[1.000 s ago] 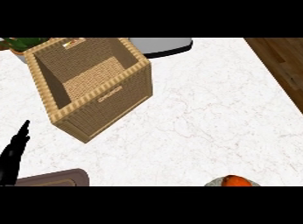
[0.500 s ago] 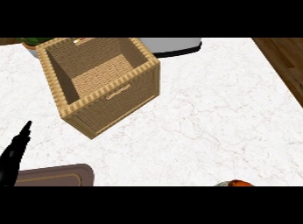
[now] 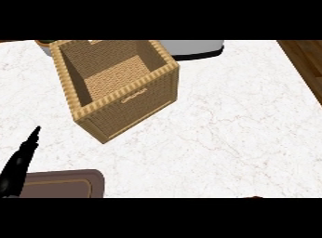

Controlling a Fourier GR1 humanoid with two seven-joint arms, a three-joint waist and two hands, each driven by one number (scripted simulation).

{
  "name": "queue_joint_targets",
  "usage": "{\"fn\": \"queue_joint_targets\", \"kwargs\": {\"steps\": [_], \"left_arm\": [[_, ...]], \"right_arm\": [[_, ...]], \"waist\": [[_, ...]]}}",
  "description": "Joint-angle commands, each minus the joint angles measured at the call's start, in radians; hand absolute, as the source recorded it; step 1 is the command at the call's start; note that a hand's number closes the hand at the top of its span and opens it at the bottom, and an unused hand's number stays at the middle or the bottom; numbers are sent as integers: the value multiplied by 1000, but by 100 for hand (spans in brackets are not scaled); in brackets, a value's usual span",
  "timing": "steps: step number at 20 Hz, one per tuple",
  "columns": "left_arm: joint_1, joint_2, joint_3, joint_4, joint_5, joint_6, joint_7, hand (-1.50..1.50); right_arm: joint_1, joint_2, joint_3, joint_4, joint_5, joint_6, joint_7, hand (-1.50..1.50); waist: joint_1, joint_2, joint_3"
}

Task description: Pick the squash from the placemat and place it in the basket

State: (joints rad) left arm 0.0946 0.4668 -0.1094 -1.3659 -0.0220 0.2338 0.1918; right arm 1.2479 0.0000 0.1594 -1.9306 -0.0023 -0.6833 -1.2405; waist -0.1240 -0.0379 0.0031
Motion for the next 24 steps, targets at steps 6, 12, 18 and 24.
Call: {"fn": "queue_joint_targets", "kwargs": {"steps": [6, 12, 18, 24], "left_arm": [[-45, 6, -3, -10, -11, -17, 24, 0], [-42, -35, -40, -39, -42, 11, 52, 0], [-78, -20, -27, -33, -31, -25, 64, 0], [-103, -25, -33, -25, -54, -23, 81, 0]], "right_arm": [[-100, 0, 3, 58, -85, -121, -247, -150], [-128, 0, -24, 85, -89, -148, -248, -150], [-162, 0, 2, 92, -76, -195, -248, -150], [-184, 0, 7, 110, -79, -221, -248, -150]], "waist": [[36, 13, -2], [48, 13, -1], [63, 20, -1], [63, 21, -1]]}}
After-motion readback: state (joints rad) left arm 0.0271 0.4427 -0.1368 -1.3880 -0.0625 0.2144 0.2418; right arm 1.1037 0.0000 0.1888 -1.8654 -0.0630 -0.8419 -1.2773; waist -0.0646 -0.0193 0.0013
